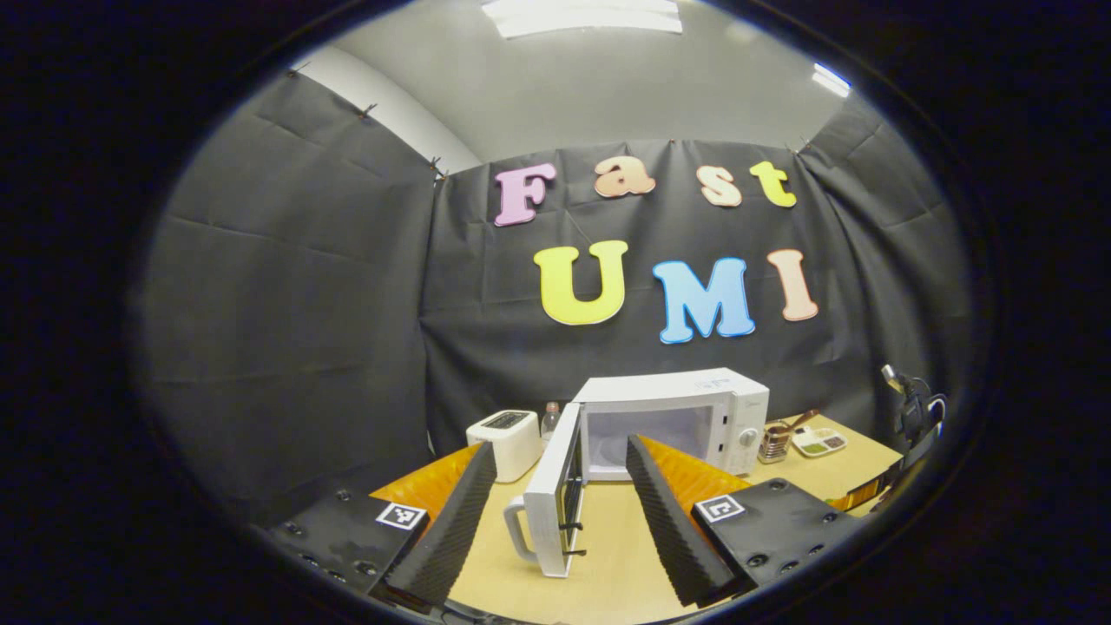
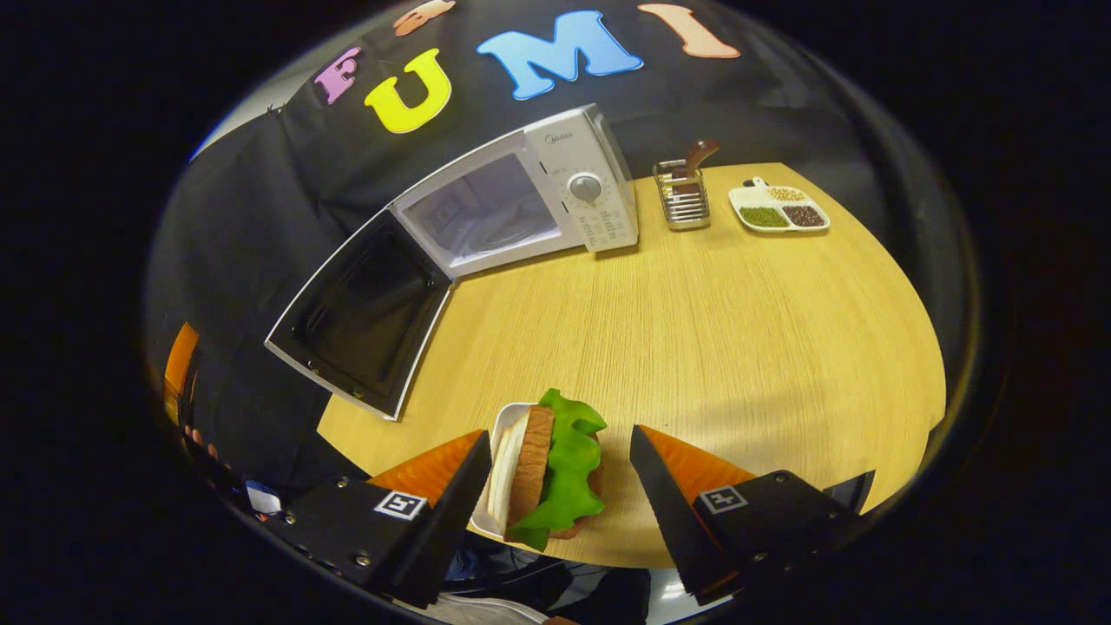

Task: Open the microwave oven with the left hand, put the food in, and close the microwave oven.

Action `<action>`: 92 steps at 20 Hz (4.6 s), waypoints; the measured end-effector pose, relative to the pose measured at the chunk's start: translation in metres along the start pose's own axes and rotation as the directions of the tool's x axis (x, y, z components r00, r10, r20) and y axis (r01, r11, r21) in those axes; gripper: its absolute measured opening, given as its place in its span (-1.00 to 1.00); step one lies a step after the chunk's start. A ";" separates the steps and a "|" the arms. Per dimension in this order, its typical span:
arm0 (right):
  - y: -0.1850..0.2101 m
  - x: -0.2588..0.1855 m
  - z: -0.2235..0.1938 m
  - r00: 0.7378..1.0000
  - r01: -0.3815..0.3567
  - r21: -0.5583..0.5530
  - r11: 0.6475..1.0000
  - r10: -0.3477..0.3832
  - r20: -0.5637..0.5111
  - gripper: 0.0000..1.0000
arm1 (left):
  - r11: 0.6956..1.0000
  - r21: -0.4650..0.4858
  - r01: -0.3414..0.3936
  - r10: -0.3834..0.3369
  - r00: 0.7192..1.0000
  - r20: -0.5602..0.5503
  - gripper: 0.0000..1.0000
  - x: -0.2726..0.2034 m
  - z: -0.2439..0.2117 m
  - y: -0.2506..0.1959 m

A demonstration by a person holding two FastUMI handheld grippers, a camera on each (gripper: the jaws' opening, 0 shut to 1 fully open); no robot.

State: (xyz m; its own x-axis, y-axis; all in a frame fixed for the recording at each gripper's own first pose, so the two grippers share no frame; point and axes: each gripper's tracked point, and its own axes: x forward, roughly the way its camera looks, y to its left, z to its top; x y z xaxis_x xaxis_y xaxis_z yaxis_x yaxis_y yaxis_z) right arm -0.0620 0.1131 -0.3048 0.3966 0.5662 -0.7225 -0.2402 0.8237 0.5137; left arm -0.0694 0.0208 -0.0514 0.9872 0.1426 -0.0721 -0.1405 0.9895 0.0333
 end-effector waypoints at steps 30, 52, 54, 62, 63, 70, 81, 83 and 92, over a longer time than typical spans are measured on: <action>0.079 0.028 0.092 0.975 -0.201 0.165 0.966 0.181 0.128 -0.20 | 1.000 -0.006 0.012 -0.011 1.000 0.025 0.98 0.069 0.028 0.012; 0.165 0.179 0.207 0.886 -0.148 0.252 0.956 0.015 0.463 -0.21 | 0.999 0.012 -0.049 0.050 0.998 -0.038 0.90 0.162 -0.007 0.169; 0.167 0.195 0.220 0.869 -0.150 0.256 0.955 0.004 0.494 -0.21 | 0.998 0.015 -0.063 0.064 0.997 -0.045 0.86 0.167 -0.011 0.182; 0.156 0.254 0.272 0.802 -0.125 0.307 0.943 -0.086 0.591 -0.21 | 0.985 0.035 -0.171 0.173 0.981 -0.089 1.00 0.171 -0.033 0.242; 0.153 0.261 0.277 0.800 -0.126 0.316 0.940 -0.092 0.593 -0.21 | 0.982 0.042 -0.184 0.187 0.978 -0.095 1.00 0.171 -0.034 0.248; 0.133 0.301 0.311 0.775 -0.075 0.328 0.942 -0.152 0.613 -0.19 | 0.965 0.078 -0.251 0.260 0.957 -0.128 0.94 0.165 -0.046 0.275; 0.088 0.313 0.309 0.774 0.262 0.175 0.949 -0.315 0.549 0.63 | 0.966 0.129 -0.225 0.240 0.965 -0.108 1.00 0.164 -0.045 0.257; 0.070 0.310 0.300 0.768 0.352 0.138 0.926 -0.370 0.524 0.96 | 0.968 0.130 -0.216 0.230 0.967 -0.110 0.94 0.166 -0.048 0.254; 0.097 0.229 0.298 0.723 0.427 -0.082 0.901 -0.285 0.630 0.96 | 0.990 0.066 -0.124 0.129 0.989 -0.075 1.00 0.172 -0.060 0.222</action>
State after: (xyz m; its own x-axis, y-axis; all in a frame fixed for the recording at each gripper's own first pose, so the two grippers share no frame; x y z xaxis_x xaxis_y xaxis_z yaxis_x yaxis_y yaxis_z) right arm 0.2697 0.3141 -0.2826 0.9131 0.1555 -0.3770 -0.1200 0.9860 0.1161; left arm 0.0648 0.2663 -0.1159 0.9523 0.2702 -0.1421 -0.2564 0.9605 0.1078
